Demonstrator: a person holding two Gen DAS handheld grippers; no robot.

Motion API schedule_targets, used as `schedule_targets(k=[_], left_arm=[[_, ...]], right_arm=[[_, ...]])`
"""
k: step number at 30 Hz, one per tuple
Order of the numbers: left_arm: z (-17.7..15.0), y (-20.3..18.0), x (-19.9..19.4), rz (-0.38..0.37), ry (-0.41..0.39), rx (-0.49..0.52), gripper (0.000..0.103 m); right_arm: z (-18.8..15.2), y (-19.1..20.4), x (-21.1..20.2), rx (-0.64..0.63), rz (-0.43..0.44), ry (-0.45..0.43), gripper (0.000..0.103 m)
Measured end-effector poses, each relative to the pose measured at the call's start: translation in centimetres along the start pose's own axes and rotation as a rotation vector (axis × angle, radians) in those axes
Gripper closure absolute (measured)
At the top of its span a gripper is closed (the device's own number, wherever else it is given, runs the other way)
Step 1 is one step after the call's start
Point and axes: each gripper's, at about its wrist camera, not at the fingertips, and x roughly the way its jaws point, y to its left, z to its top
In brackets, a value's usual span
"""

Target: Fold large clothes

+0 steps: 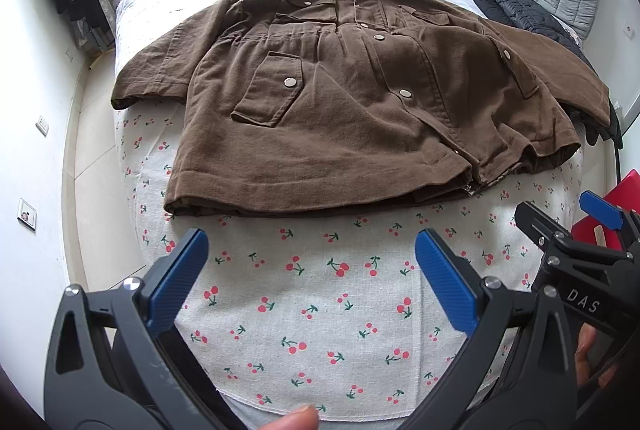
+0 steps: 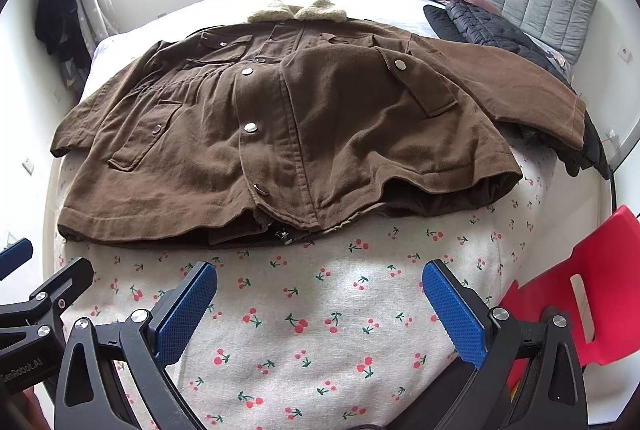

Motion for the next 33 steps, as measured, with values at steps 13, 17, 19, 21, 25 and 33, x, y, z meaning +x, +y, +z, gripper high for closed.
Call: schedule_targets(k=[13,17,19,21,25,33], left_arm=[[-0.05,0.15,0.03,-0.001,0.003,0.002,0.000],[0.01,0.16,0.07,0.000,0.004,0.003,0.000],[0.02,0.15,0.07,-0.001,0.004,0.004,0.000],[0.01,0.15,0.07,0.000,0.003,0.003,0.000],[-0.01,0.15,0.07,0.000,0.004,0.004,0.000],[-0.13,0.50,0.40,0.010,0.008,0.007,0.000]], right_arm=[[-0.02,-0.09,0.24,0.000,0.004,0.010,0.000],[-0.05,-0.07,0.23,0.001,0.004,0.010,0.000],[-0.08,-0.06,0.22,0.002,0.004,0.010,0.000],[-0.04,-0.06,0.24,0.003,0.004,0.011,0.000],[-0.01,-0.08,0.23,0.003,0.004,0.011,0.000],[-0.01,-0.19,0.32,0.006,0.007,0.016,0.000]])
